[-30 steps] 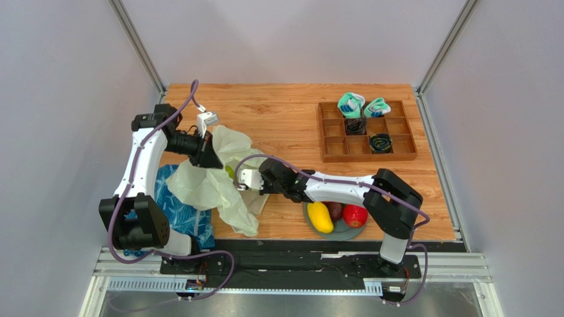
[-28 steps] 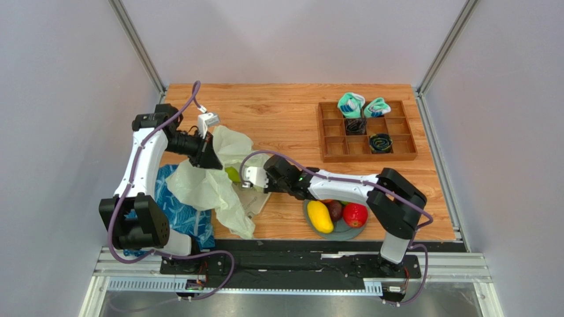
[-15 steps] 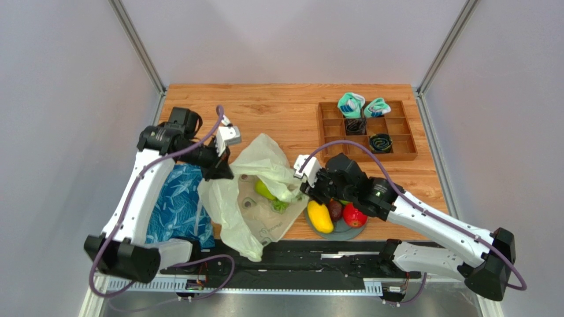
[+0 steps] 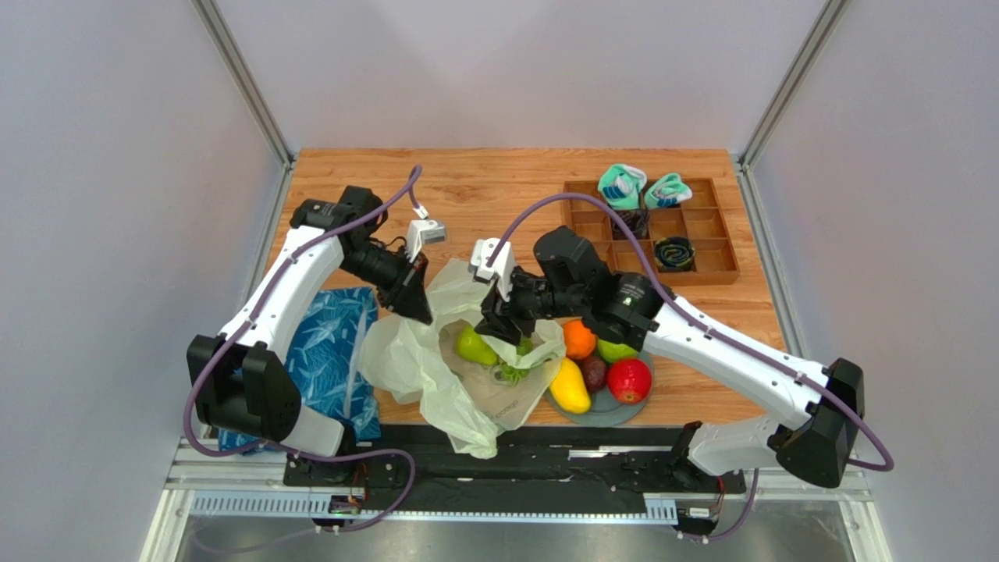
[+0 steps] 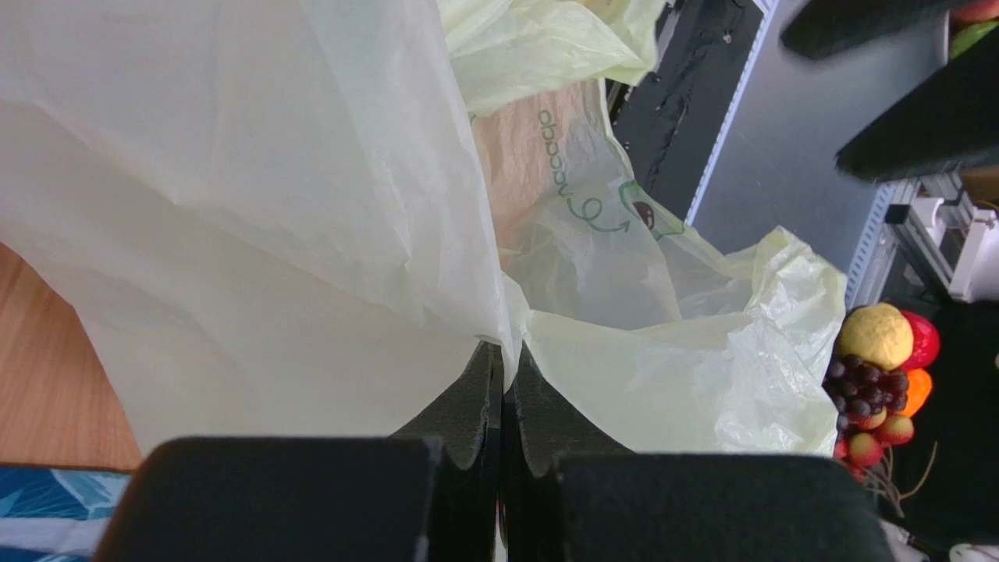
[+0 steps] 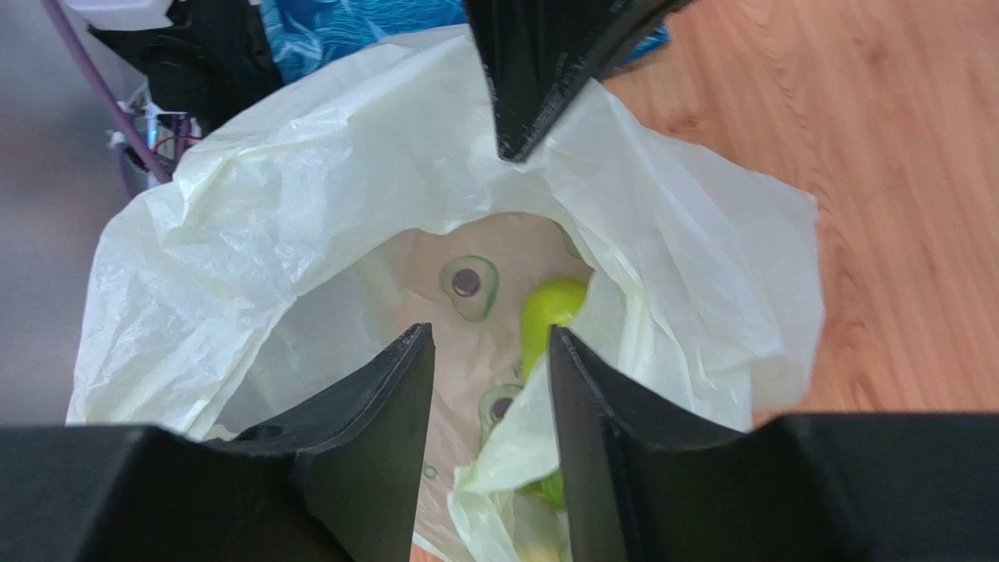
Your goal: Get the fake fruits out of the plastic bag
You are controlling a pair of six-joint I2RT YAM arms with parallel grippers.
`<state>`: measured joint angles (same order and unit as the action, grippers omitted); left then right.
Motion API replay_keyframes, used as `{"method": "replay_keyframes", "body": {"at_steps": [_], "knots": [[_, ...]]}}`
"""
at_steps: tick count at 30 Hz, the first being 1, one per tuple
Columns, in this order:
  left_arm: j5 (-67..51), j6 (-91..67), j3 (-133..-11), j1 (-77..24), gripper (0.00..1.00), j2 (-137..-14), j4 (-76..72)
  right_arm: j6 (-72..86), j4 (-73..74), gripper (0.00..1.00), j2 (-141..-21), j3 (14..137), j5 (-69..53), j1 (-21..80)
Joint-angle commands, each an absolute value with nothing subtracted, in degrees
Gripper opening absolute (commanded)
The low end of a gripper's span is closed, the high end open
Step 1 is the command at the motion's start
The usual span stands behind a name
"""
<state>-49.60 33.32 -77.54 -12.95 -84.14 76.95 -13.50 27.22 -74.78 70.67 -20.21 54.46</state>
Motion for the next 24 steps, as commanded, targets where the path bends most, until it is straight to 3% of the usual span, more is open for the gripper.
{"method": "replay_keyframes", "body": {"at_steps": [1, 5, 12, 16, 19, 24], "knots": [[-51.9, 30.9, -77.1, -12.9, 0.0, -82.2, 81.7, -11.6, 22.4, 0.41, -80.1, 71.4, -27.2, 55.7], [-50.4, 32.3, -78.8, -12.9, 0.0, -83.1, 83.2, -13.5, 20.1, 0.34, -83.9, 70.9, -28.0, 55.7], [-52.4, 31.0, -78.0, -12.8, 0.0, -82.2, 82.9, -10.4, 16.9, 0.35, -92.0, 70.7, -28.5, 56.3], [-51.7, 31.4, -77.7, -12.8, 0.0, -80.1, 83.2, -6.6, 12.9, 0.36, -96.5, 69.2, -21.7, 56.4], [-51.8, 31.7, -78.0, -12.8, 0.0, -80.0, 83.5, -6.8, 11.4, 0.42, -98.3, 69.7, -16.9, 56.6], [-53.2, 32.1, -78.5, -12.8, 0.0, -81.2, 84.1, -8.9, 10.0, 0.66, -100.3, 71.0, -4.2, 56.8]]}}
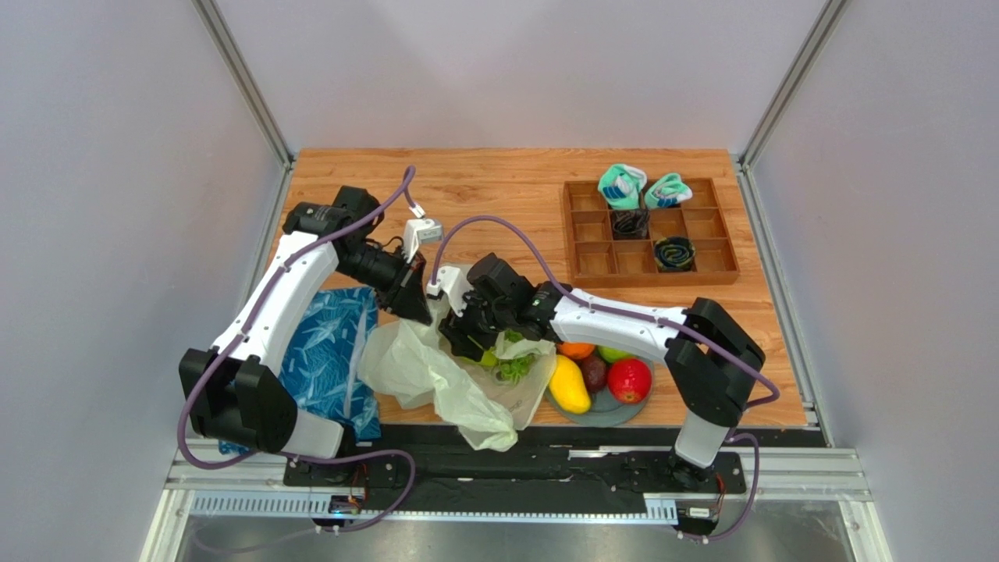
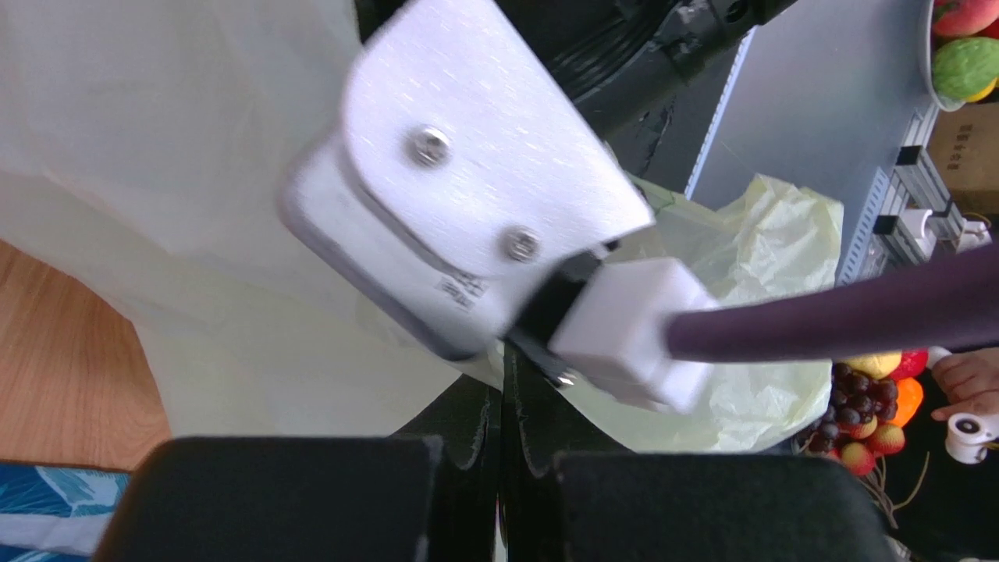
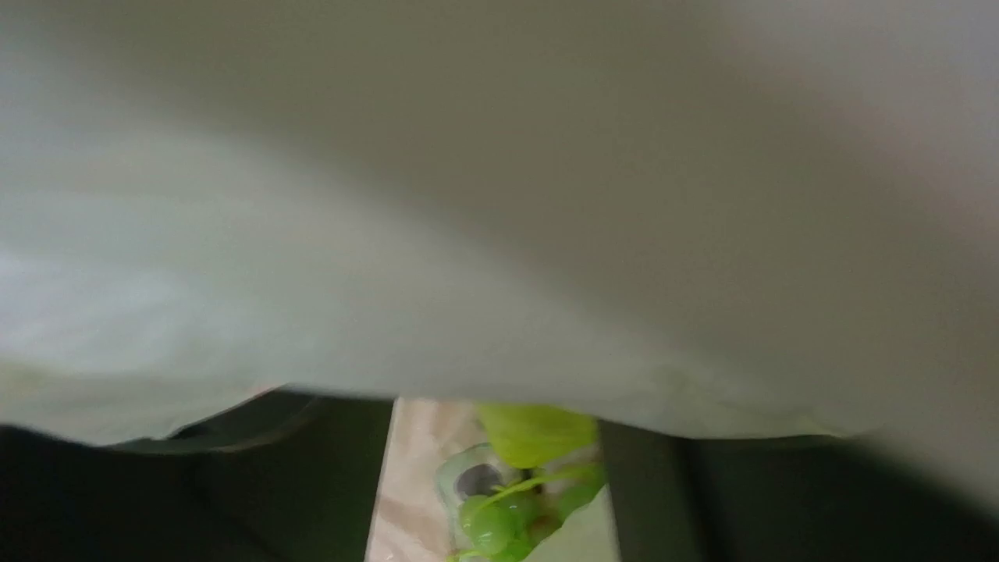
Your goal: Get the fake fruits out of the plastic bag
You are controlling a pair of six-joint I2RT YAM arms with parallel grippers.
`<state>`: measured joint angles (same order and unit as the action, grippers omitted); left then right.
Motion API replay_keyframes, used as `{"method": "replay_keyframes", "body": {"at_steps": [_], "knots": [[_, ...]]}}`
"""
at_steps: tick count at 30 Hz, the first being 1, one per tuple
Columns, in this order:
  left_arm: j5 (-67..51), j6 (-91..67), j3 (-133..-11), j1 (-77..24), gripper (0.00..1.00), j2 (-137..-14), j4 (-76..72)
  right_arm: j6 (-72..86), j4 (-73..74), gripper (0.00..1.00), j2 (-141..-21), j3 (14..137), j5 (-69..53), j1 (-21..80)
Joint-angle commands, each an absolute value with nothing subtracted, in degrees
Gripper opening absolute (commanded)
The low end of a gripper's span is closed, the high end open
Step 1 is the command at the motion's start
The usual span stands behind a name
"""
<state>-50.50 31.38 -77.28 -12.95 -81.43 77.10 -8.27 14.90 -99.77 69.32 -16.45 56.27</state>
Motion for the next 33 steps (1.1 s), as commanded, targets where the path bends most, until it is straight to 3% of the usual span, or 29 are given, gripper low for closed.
{"method": "replay_keyframes", "body": {"at_steps": [1, 2, 4, 18, 21, 23, 28, 33], "knots": [[-53.4, 32.2, -78.8, -12.8, 0.0, -81.3, 84.2, -9.6, 9.9, 0.71, -100.4, 71.2, -2.8, 56.8], [-53.7, 32.4, -78.9, -12.8, 0.0, -81.2, 84.4, -9.7, 9.8, 0.86, -100.5, 71.4, -1.5, 56.9], [-54.7, 32.8, -79.0, -12.8, 0.0, -81.2, 84.6, -9.7, 10.0, 1.0, -101.4, 71.4, 1.8, 56.8], [-56.2, 34.7, -78.3, -12.8, 0.0, -82.1, 85.6, -11.2, 12.3, 1.0, -109.5, 71.7, -6.9, 58.4], [-56.2, 34.5, -78.0, -12.8, 0.0, -81.9, 85.3, -12.0, 11.2, 0.86, -110.3, 72.3, -6.0, 58.8], [-55.9, 34.5, -77.9, -12.8, 0.0, -82.0, 84.9, -13.5, 11.2, 0.72, -110.0, 72.9, -6.1, 58.8], [-54.2, 34.6, -77.7, -12.8, 0.0, -82.2, 84.6, -16.1, 21.2, 0.44, -105.6, 76.6, -7.0, 58.0], [-51.8, 34.5, -76.4, -12.8, 0.0, -82.3, 82.1, -16.5, 31.4, 0.37, -93.8, 79.2, -19.7, 54.4]]}}
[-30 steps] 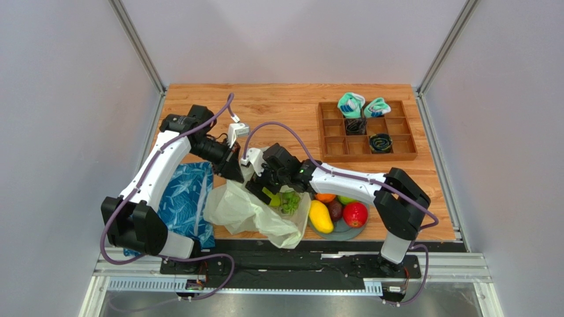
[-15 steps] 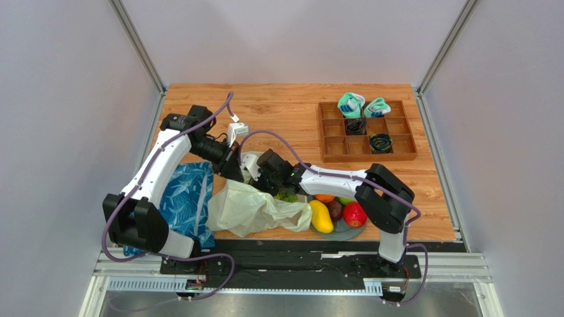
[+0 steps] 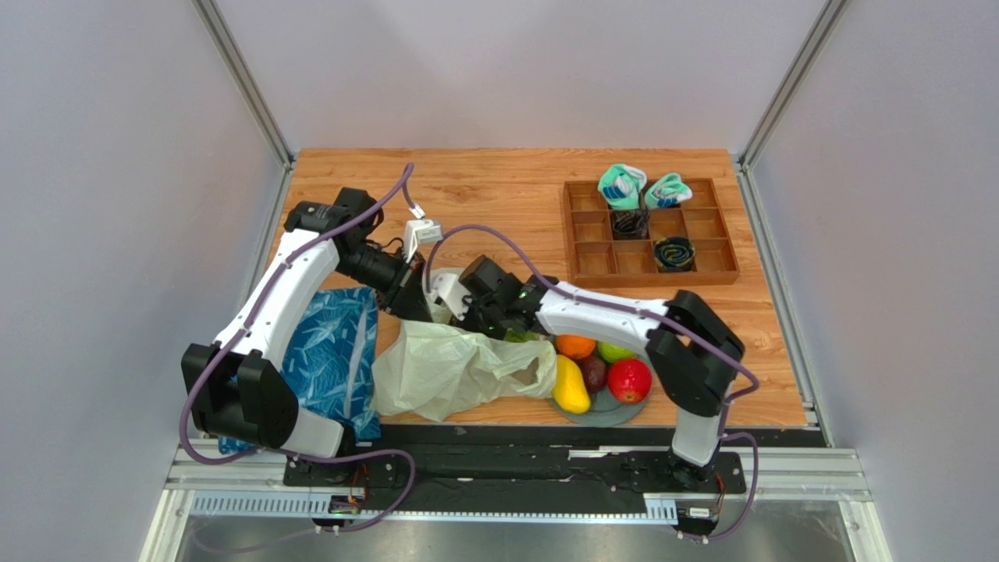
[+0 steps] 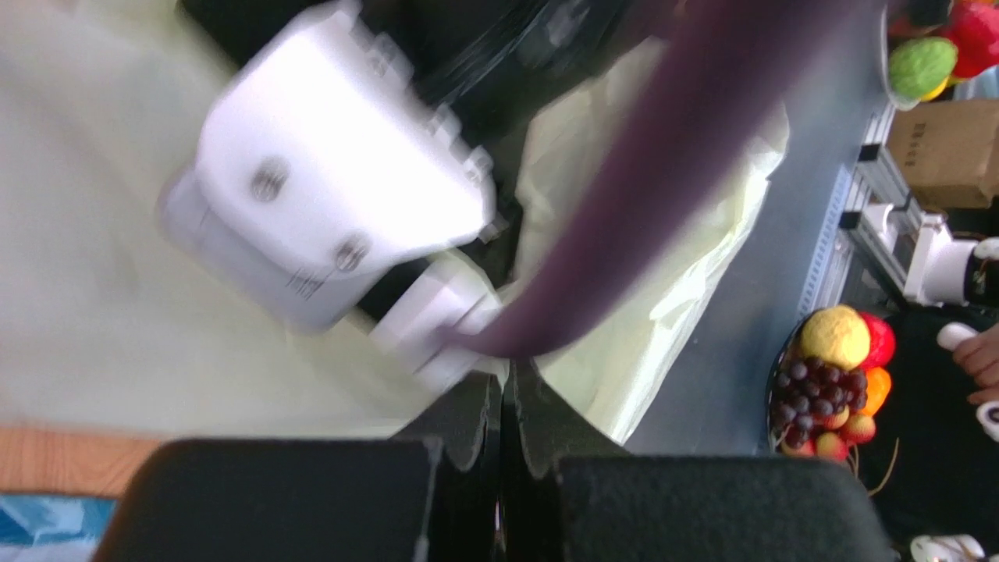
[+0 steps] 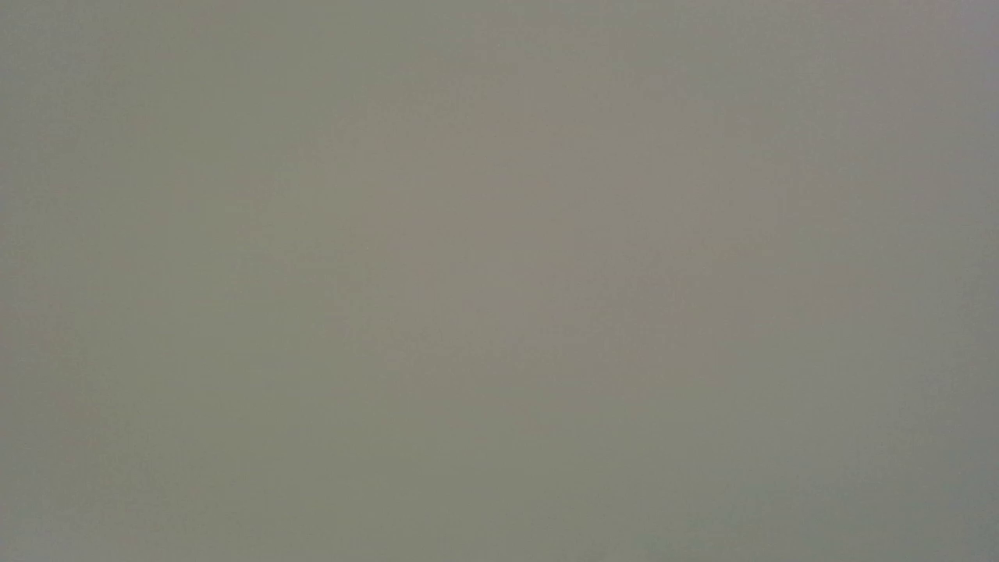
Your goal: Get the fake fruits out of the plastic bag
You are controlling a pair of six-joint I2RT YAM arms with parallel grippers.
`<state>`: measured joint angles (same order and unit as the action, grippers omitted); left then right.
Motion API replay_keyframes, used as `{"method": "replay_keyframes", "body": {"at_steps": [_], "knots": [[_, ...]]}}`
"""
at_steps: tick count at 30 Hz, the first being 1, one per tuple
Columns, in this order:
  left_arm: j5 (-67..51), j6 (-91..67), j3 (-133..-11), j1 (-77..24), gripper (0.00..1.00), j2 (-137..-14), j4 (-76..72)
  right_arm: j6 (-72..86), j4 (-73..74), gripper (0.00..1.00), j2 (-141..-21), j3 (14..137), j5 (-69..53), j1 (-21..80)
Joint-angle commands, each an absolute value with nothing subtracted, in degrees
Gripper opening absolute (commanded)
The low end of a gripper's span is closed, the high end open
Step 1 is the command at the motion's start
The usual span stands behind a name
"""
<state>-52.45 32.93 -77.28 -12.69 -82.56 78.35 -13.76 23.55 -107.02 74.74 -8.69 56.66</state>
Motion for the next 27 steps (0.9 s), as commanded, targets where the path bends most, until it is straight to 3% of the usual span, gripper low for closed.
{"method": "replay_keyframes", "body": {"at_steps": [1, 11, 16, 18, 27], "knots": [[-51.4, 33.8, -76.3, -12.8, 0.0, -82.3, 80.9, -16.9, 32.6, 0.37, -92.0, 79.3, -22.2, 53.3], [-49.7, 31.6, -79.2, -12.8, 0.0, -86.1, 75.8, -25.7, 44.4, 0.4, -77.9, 77.0, -37.7, 44.0], [-49.0, 31.4, -82.3, -12.8, 0.0, -88.2, 76.0, -25.1, 51.0, 0.4, -73.7, 74.5, -31.5, 38.2], [-48.9, 31.5, -83.2, -12.8, 0.0, -88.5, 75.9, -25.1, 53.7, 0.4, -72.0, 72.8, -24.6, 37.4], [-48.6, 31.3, -82.6, -12.8, 0.0, -88.8, 75.9, -29.6, 56.2, 0.42, -69.0, 61.4, -16.9, 36.7]]}}
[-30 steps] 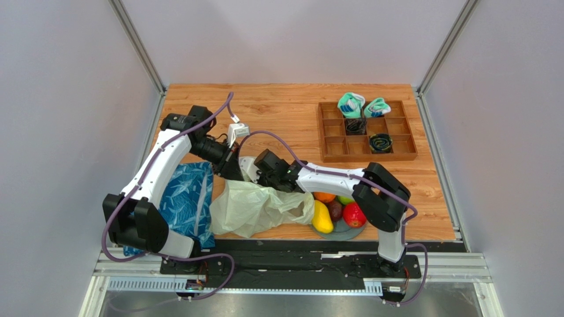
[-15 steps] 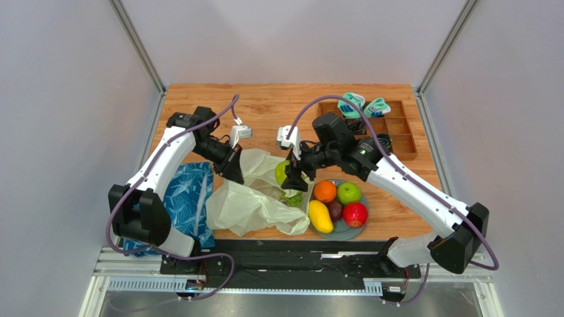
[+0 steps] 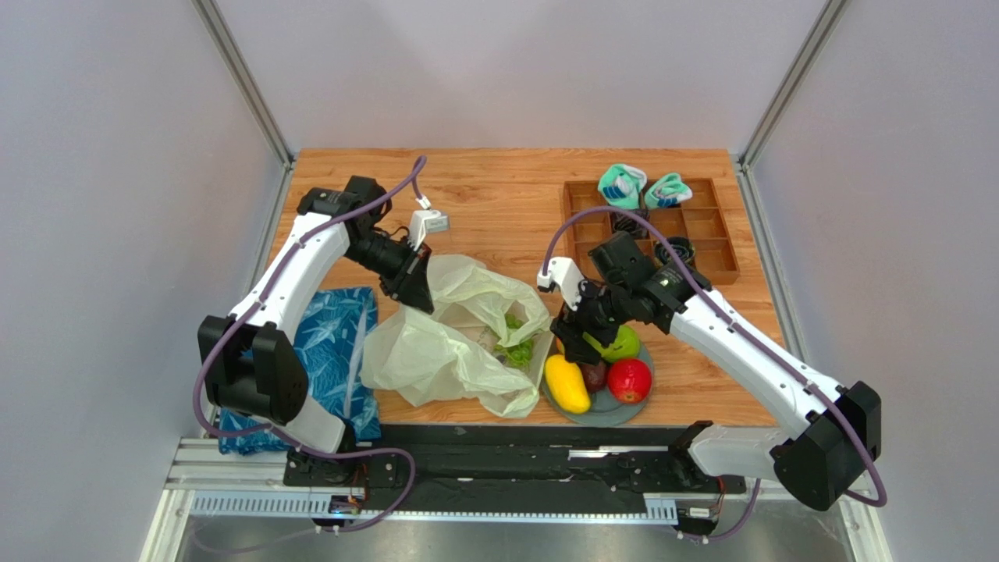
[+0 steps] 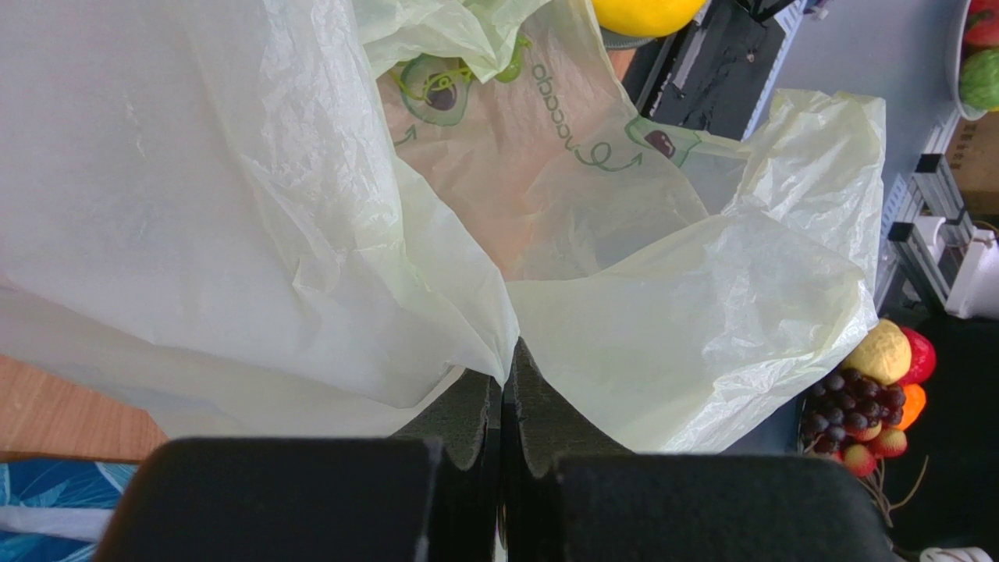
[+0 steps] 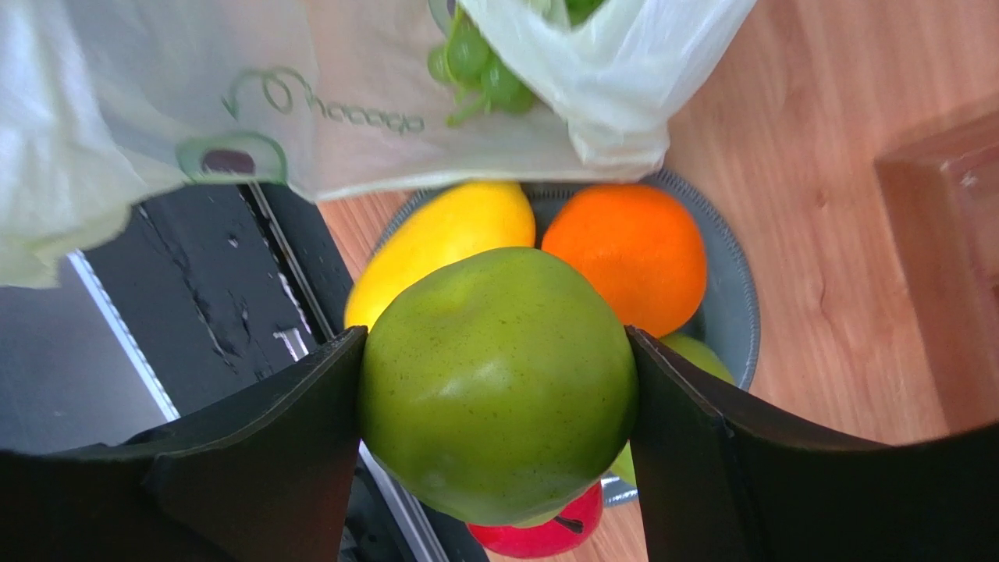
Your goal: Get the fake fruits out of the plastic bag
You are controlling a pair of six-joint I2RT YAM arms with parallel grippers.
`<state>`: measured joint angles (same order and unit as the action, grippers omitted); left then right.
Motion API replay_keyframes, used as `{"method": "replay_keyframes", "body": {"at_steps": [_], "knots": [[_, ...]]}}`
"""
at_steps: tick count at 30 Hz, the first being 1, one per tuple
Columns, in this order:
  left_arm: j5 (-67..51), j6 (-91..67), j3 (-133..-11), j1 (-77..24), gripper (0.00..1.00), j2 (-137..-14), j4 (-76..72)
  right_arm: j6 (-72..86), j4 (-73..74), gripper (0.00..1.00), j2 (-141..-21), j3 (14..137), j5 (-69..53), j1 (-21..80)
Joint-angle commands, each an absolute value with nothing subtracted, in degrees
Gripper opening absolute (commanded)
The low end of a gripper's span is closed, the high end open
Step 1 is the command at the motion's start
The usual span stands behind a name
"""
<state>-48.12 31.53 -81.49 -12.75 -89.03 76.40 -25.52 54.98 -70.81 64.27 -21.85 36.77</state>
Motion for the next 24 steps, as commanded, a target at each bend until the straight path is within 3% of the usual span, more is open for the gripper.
{"method": "replay_keyframes", "body": {"at_steps": [1, 13, 17, 24], "knots": [[-48.5, 31.2, -82.4, -12.8, 0.0, -88.7, 75.9, -30.2, 56.2, 0.42, -69.0, 60.8, -16.6, 36.9], [-48.8, 31.6, -80.9, -12.8, 0.0, -88.4, 76.4, -33.0, 53.3, 0.54, -73.5, 57.2, -12.3, 37.5], [-48.8, 31.8, -80.4, -12.8, 0.0, -88.3, 76.5, -33.5, 54.8, 0.48, -73.0, 57.7, -12.3, 38.6], [-48.5, 33.1, -80.2, -12.8, 0.0, -88.6, 77.6, -36.2, 59.5, 0.46, -65.3, 55.2, -12.9, 45.8]]}}
